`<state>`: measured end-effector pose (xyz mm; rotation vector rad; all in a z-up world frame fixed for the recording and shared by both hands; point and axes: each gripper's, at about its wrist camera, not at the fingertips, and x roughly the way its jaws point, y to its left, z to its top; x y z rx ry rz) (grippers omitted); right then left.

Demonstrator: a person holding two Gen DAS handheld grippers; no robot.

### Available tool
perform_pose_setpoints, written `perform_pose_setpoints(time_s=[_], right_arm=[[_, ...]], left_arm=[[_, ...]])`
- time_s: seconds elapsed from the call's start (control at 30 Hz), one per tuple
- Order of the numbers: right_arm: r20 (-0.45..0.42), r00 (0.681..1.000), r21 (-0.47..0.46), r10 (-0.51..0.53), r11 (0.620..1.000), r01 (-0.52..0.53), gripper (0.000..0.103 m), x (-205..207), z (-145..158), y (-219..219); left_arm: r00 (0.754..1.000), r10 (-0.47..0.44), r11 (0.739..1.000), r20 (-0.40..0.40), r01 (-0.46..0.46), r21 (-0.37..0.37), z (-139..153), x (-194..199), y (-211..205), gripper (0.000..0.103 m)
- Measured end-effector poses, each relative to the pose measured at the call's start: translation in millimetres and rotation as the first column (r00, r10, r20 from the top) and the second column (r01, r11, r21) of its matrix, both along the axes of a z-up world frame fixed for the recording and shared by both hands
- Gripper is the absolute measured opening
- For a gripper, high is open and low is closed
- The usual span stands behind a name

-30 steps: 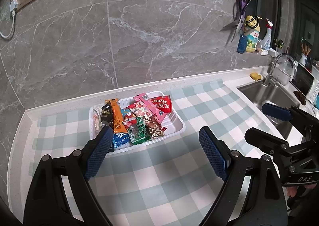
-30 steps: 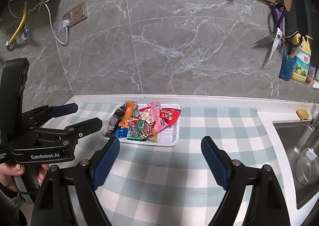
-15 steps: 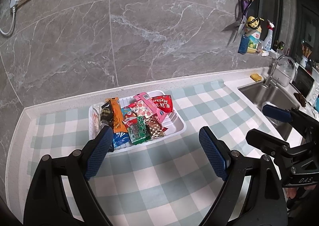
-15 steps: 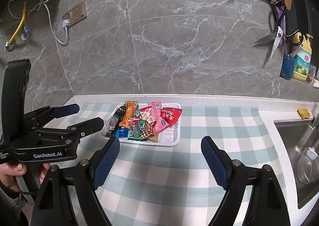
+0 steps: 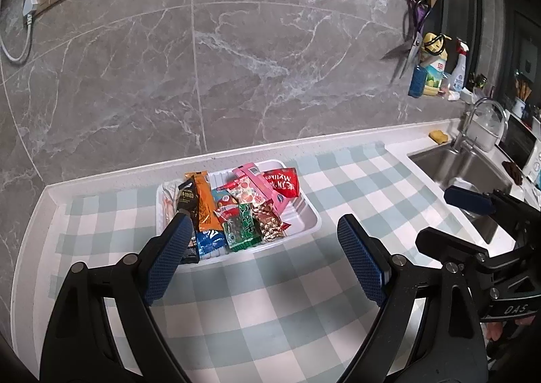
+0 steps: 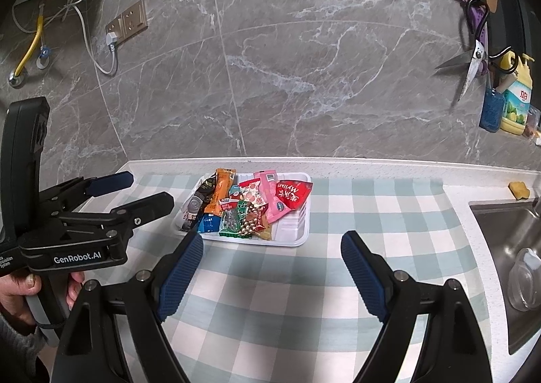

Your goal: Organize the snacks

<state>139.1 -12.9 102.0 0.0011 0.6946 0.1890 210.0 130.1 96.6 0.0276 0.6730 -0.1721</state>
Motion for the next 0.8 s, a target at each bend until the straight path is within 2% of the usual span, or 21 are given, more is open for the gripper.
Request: perform_pose_setpoints(time_s=[0.13,0.37,0.47,0.8], right_arm=[[-0.001,1.0,0.004,0.001,1.0,-0.001,0.086,0,-2,2],[-0.009,1.0,0.021,-0.005,1.0,0.005,0.086,-1,-5,2],[-0.013,1.0,0.03,-0.006,1.0,0.006,0.086,-2,-6,0],[-0.023,1.0,0.048,-0.006,0.999,0.007,0.086,-1,-9,-3]], left_arm=[[1.0,0.028,0.999,0.014,-0.028,0.031,1,1,0,0.088],[0.993,0.077,0.982,0.09,-0.091,0.167,2,-4,-7,0.088],[0.993,0.073,0.974,0.095,-0.092,0.208,-1,-5,-11,0.088],[0.993,0.058,0.966,0.1,-0.082,0.247,-9,-6,-22,0.088]])
